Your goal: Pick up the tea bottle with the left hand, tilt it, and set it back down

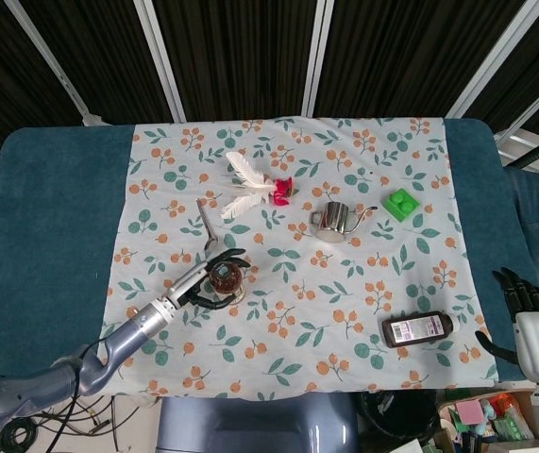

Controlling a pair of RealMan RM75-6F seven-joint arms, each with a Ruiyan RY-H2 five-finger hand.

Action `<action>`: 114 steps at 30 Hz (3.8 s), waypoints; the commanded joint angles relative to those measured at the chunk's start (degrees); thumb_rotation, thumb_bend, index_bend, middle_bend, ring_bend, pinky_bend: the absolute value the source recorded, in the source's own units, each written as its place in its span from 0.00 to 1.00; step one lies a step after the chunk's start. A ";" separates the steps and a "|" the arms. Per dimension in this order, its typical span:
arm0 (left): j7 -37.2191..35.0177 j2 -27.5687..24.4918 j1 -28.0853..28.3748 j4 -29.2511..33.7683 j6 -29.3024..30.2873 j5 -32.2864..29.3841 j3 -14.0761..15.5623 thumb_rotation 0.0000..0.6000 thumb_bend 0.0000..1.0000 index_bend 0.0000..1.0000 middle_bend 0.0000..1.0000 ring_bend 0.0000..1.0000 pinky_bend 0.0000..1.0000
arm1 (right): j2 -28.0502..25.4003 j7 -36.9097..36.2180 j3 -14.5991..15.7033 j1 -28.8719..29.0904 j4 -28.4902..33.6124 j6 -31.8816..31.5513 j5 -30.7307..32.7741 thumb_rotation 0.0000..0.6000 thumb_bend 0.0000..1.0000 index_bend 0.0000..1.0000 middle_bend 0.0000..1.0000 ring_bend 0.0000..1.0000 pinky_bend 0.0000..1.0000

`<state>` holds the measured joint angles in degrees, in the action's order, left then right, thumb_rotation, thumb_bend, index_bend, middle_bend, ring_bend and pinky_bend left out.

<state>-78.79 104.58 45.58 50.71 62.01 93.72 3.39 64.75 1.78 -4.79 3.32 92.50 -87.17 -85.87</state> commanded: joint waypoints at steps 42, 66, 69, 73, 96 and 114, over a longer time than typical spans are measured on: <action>75.53 2.03 1.50 -3.64 14.93 1.46 -10.16 1.00 0.51 0.29 0.33 0.24 0.25 | -0.13 0.24 0.07 -0.03 0.36 0.14 0.11 1.00 0.10 0.12 0.08 0.13 0.17; -37.23 -27.79 6.09 37.15 -4.02 5.88 -7.89 1.00 0.46 0.24 0.28 0.21 0.24 | -0.15 0.21 0.09 -0.07 0.43 0.06 0.02 1.00 0.10 0.12 0.08 0.13 0.16; -41.20 -26.31 6.61 31.95 -2.30 6.94 -6.20 1.00 0.44 0.23 0.27 0.21 0.24 | -0.14 0.22 0.06 -0.07 0.45 0.04 0.06 1.00 0.10 0.12 0.08 0.13 0.16; -28.87 -23.49 6.05 29.20 -3.49 4.40 -6.05 1.00 0.43 0.24 0.27 0.21 0.24 | -0.13 0.19 0.07 -0.06 0.43 0.17 0.19 1.00 0.10 0.12 0.08 0.13 0.16; 81.65 10.02 -1.00 -13.19 15.04 0.28 -6.07 1.00 0.43 0.16 0.25 0.20 0.24 | -0.17 -0.05 0.02 -0.02 0.40 0.38 0.41 1.00 0.10 0.12 0.08 0.13 0.16; -14.40 -26.73 4.72 40.70 -9.98 0.94 -9.34 1.00 0.41 0.17 0.22 0.16 0.23 | -0.17 0.02 0.08 -0.05 0.47 0.30 0.28 1.00 0.10 0.12 0.08 0.13 0.16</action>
<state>-19.85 96.35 46.82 68.25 62.18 89.73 -5.38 64.57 1.80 -4.71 3.27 92.97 -86.87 -85.59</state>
